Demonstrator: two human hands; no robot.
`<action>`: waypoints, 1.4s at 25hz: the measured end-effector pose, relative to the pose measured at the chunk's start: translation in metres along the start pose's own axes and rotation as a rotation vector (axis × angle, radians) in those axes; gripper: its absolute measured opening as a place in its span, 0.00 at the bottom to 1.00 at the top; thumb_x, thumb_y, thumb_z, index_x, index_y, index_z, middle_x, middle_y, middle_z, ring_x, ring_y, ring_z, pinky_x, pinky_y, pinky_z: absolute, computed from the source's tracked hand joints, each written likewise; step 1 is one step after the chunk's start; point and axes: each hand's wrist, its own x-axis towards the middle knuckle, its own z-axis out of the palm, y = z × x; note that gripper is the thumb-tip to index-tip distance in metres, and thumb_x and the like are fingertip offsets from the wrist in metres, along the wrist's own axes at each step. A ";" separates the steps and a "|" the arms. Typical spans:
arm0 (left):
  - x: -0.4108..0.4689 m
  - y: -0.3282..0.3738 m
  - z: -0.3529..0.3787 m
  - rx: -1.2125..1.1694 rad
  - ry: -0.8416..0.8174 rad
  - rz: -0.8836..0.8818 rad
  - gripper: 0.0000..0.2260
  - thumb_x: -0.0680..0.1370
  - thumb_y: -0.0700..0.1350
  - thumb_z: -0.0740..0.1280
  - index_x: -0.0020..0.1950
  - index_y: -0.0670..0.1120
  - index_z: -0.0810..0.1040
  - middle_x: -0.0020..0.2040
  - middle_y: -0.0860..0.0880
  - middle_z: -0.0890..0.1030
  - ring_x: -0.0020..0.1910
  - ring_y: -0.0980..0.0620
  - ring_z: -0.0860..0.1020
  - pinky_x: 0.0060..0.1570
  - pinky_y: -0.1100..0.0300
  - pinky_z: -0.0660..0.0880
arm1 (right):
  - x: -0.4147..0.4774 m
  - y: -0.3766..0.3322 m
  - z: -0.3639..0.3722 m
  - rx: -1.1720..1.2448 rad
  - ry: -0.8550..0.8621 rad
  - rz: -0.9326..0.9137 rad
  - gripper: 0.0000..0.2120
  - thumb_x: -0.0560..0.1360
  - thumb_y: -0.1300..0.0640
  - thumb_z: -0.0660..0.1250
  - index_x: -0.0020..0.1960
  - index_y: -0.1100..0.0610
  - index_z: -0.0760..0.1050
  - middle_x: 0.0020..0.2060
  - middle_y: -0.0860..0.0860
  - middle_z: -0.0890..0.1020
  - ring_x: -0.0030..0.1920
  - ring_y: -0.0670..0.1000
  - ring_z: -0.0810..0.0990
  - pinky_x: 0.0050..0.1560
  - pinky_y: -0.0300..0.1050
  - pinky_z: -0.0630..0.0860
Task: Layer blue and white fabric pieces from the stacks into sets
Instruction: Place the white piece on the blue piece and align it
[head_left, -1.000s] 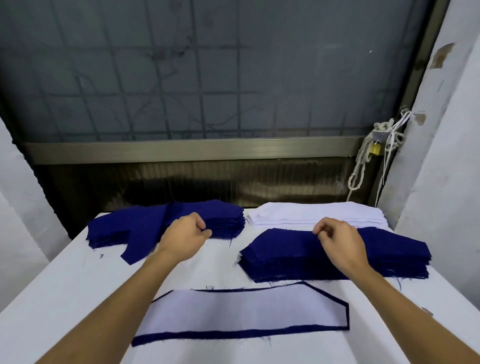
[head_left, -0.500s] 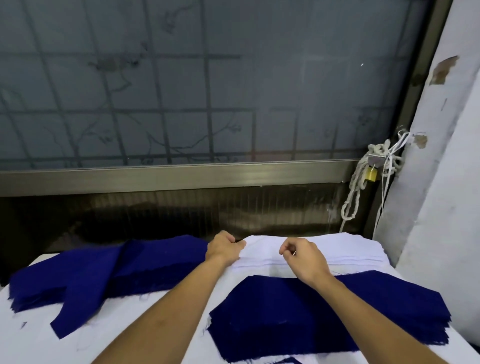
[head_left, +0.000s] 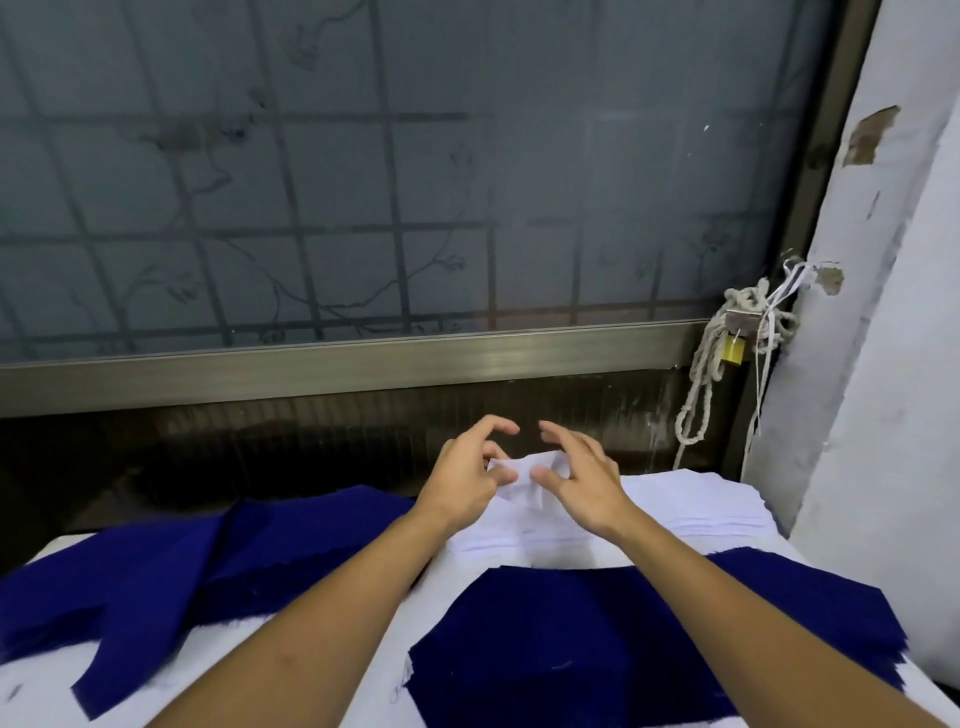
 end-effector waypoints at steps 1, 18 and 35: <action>-0.002 0.005 -0.006 0.024 -0.004 0.028 0.14 0.78 0.39 0.73 0.59 0.55 0.80 0.39 0.55 0.82 0.38 0.63 0.79 0.44 0.66 0.74 | 0.001 -0.004 -0.005 0.014 -0.033 0.016 0.24 0.81 0.47 0.66 0.75 0.43 0.67 0.75 0.48 0.67 0.76 0.56 0.62 0.75 0.59 0.61; -0.038 0.037 -0.043 0.622 0.138 -0.126 0.18 0.86 0.51 0.57 0.37 0.51 0.72 0.43 0.49 0.82 0.45 0.46 0.79 0.51 0.48 0.75 | -0.012 -0.040 -0.014 -0.116 0.072 -0.123 0.12 0.83 0.49 0.62 0.59 0.49 0.83 0.56 0.46 0.84 0.60 0.50 0.79 0.70 0.56 0.70; -0.025 0.037 -0.071 -0.092 0.466 -0.015 0.07 0.85 0.44 0.60 0.48 0.49 0.74 0.47 0.49 0.78 0.47 0.51 0.79 0.38 0.55 0.84 | -0.016 -0.038 -0.018 0.151 0.027 -0.107 0.06 0.79 0.55 0.70 0.49 0.57 0.83 0.44 0.51 0.82 0.48 0.50 0.80 0.45 0.39 0.74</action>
